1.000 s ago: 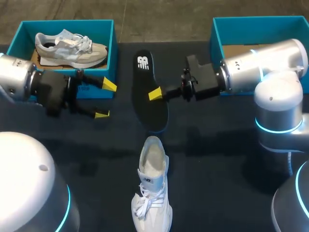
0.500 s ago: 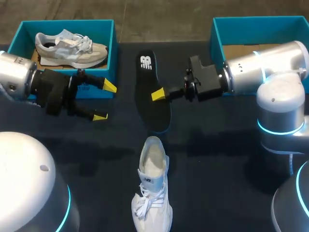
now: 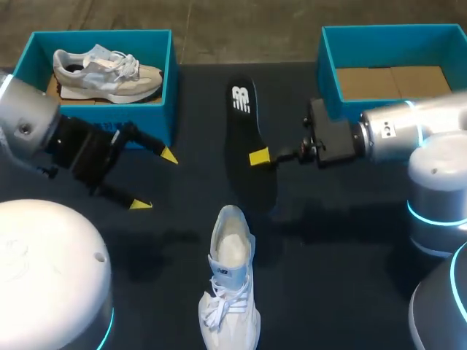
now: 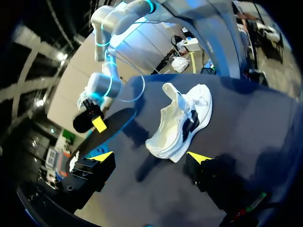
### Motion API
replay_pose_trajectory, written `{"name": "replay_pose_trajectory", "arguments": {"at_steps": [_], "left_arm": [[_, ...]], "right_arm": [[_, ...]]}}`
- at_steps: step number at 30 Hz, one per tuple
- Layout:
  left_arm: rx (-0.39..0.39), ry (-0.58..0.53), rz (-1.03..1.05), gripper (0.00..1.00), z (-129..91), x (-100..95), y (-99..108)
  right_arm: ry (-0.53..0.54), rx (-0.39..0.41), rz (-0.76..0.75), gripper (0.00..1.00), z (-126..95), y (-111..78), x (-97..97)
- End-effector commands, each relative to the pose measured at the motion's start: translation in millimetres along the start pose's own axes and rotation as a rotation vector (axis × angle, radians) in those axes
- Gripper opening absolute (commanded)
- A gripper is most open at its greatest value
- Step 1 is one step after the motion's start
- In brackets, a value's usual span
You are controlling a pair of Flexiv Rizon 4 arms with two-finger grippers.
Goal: Take the shoe out of the shoebox, open the shoe tongue, remove and reinsert the insole, then place the shoe into the shoebox
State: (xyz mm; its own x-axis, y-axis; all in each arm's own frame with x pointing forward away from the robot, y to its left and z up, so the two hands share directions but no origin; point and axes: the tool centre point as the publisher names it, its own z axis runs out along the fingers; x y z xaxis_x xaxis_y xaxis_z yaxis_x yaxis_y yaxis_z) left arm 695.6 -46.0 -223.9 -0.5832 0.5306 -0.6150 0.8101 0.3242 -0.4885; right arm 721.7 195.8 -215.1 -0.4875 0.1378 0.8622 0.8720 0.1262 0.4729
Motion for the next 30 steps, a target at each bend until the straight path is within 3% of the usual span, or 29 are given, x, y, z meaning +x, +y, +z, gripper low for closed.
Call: {"name": "replay_pose_trajectory", "arguments": {"at_steps": [1,10,16,25,30], "left_arm": [[-0.077,0.065,-0.073,1.00,-3.6,-2.6,-7.5],[-0.077,0.065,-0.073,1.00,-3.6,-2.6,-7.5],[-0.140,0.165,-0.373,1.00,28.2,0.6,4.5],[-0.166,0.212,-0.598,1.00,38.4,29.3,22.5],[-0.160,0.211,-0.660,1.00,39.9,42.9,21.7]], "right_arm": [[0.006,0.002,-0.001,0.00,-0.6,0.8,-3.6],[0.006,0.002,-0.001,0.00,-0.6,0.8,-3.6],[0.015,-0.090,-0.139,0.00,10.6,-9.9,-9.8],[0.025,-0.109,-0.248,0.00,17.6,-12.2,-16.0],[0.008,-0.122,-0.299,0.00,25.4,-15.4,-17.4]]}}
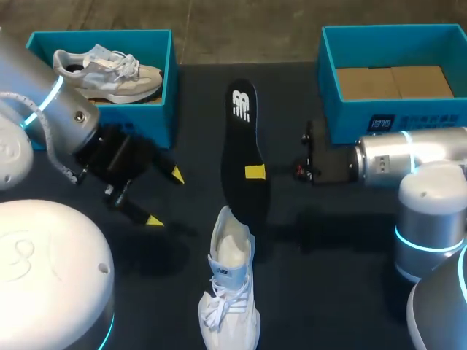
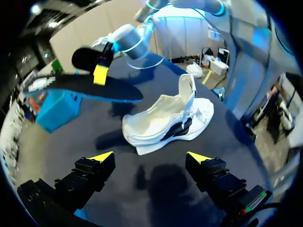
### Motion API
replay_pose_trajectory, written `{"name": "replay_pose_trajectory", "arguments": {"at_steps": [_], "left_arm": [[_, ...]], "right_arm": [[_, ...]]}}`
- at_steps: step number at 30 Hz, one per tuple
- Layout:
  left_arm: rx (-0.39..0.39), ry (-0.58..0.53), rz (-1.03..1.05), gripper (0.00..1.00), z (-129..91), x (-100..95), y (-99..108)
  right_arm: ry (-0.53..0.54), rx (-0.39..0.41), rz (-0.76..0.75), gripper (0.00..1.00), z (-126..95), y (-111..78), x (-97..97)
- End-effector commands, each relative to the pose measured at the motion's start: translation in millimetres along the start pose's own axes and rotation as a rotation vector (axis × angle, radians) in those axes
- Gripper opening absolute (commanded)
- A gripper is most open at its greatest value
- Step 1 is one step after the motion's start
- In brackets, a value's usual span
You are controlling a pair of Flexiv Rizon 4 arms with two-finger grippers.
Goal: Take the shoe out of the shoebox, open the shoe tongue, remove and reinsert the insole, then place the shoe into the shoebox
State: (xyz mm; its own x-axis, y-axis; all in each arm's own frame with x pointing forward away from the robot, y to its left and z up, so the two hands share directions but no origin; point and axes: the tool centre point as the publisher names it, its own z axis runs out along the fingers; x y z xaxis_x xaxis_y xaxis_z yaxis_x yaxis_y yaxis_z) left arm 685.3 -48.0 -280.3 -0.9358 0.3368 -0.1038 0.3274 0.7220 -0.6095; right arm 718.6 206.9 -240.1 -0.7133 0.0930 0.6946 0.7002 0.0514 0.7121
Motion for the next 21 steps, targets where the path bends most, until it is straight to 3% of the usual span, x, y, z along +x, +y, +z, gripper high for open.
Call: {"name": "replay_pose_trajectory", "arguments": {"at_steps": [1,2,17,21], "left_arm": [[-0.033,0.012,-0.027,1.00,4.3,2.5,3.9],[-0.127,0.021,-0.019,1.00,7.1,4.9,4.0],[-0.127,0.021,-0.019,1.00,7.1,4.9,4.0],[-0.123,0.080,-0.059,1.00,20.5,10.7,10.1]], "right_arm": [[-0.022,-0.013,-0.021,0.00,11.7,-4.3,1.6],[-0.023,-0.012,-0.021,0.00,13.7,-5.9,1.3],[-0.023,-0.012,-0.021,0.00,13.7,-5.9,1.3],[-0.047,-0.053,-0.062,0.00,22.0,-21.4,3.1]]}}
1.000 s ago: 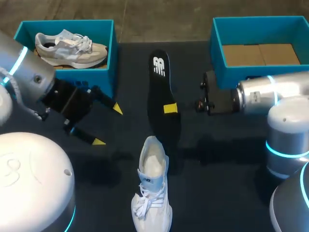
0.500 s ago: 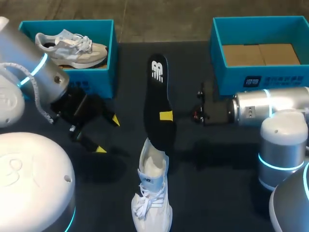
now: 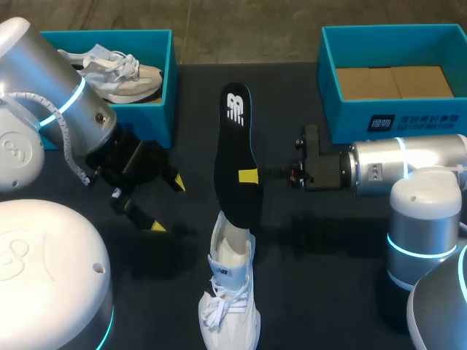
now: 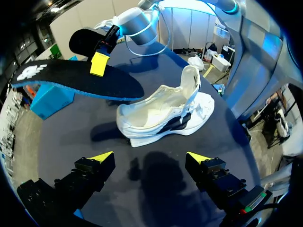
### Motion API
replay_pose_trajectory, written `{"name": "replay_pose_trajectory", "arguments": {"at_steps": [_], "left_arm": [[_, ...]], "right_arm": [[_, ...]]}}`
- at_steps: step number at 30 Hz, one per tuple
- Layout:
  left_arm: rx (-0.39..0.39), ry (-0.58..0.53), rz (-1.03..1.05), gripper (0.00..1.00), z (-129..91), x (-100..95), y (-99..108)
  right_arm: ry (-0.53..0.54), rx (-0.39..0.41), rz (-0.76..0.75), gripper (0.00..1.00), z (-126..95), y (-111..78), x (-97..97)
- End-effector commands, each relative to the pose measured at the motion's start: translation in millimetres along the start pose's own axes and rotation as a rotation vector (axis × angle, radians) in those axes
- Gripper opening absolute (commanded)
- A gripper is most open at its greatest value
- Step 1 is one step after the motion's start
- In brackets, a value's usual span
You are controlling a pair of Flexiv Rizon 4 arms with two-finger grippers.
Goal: Take the shoe out of the shoebox, open the shoe tongue, remove and reinsert the insole, then place the shoe into the shoebox
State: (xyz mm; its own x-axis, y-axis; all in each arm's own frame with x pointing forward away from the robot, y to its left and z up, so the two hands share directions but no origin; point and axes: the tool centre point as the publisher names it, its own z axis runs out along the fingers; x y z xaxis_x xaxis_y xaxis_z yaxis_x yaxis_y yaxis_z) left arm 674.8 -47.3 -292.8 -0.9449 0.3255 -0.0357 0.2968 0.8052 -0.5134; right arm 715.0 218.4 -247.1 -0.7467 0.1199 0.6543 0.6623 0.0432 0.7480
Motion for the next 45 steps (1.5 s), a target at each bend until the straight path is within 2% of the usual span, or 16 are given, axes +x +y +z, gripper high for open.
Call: {"name": "replay_pose_trajectory", "arguments": {"at_steps": [1,10,16,34,38,45], "left_arm": [[0.005,0.039,-0.020,1.00,12.7,0.2,5.4],[0.013,0.090,-0.093,1.00,29.4,4.3,9.5],[-0.033,0.102,-0.101,1.00,34.9,10.4,7.6],[-0.028,0.102,-0.119,1.00,37.0,11.8,8.8],[-0.028,0.110,-0.124,1.00,42.2,14.5,9.4],[-0.071,0.131,-0.120,1.00,57.2,22.1,10.9]], "right_arm": [[-0.020,-0.042,-0.016,0.00,10.4,-17.2,5.1],[-0.027,-0.065,-0.053,0.00,13.5,-28.5,6.3],[-0.017,-0.069,-0.064,0.00,20.5,-32.8,1.3],[-0.039,-0.086,-0.051,0.00,28.2,-36.0,1.4],[-0.037,-0.100,-0.058,0.00,29.8,-36.8,4.4],[-0.051,-0.121,-0.063,0.00,32.1,-35.5,9.4]]}}
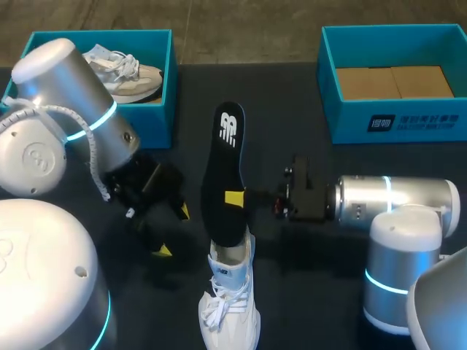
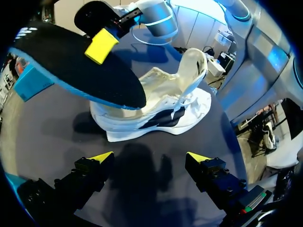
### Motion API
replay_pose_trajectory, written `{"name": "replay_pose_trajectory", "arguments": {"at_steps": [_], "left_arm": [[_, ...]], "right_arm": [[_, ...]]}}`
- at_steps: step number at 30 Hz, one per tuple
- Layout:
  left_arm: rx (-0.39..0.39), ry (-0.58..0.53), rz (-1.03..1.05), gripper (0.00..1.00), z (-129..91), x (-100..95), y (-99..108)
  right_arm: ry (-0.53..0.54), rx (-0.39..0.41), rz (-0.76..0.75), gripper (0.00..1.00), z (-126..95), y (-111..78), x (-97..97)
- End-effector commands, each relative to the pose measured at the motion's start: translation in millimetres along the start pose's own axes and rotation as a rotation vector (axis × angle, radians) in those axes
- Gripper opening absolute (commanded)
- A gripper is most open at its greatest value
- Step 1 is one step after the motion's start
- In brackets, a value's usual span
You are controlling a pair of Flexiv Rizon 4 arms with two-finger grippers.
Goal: Take the shoe out of the shoebox, open the shoe tongue, remove and reinsert the insole, then place the shoe into the shoebox
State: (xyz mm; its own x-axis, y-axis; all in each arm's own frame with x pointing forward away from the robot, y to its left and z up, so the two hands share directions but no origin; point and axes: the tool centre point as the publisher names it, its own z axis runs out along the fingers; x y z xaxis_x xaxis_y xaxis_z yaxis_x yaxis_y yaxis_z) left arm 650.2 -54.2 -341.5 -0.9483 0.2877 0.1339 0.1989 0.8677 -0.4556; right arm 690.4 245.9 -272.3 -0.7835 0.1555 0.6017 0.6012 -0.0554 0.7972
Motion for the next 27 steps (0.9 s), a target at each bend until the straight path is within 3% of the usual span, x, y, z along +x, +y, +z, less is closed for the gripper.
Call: {"name": "replay_pose_trajectory", "arguments": {"at_steps": [1,27], "left_arm": [[-0.013,0.001,-0.005,1.00,9.6,-1.4,-1.5],[-0.023,-0.018,-0.025,1.00,14.3,-4.0,0.5]], "right_arm": [[-0.014,-0.013,0.001,0.00,3.6,-1.6,4.6],[-0.025,-0.085,0.163,0.00,8.1,-14.9,-5.7]]}}
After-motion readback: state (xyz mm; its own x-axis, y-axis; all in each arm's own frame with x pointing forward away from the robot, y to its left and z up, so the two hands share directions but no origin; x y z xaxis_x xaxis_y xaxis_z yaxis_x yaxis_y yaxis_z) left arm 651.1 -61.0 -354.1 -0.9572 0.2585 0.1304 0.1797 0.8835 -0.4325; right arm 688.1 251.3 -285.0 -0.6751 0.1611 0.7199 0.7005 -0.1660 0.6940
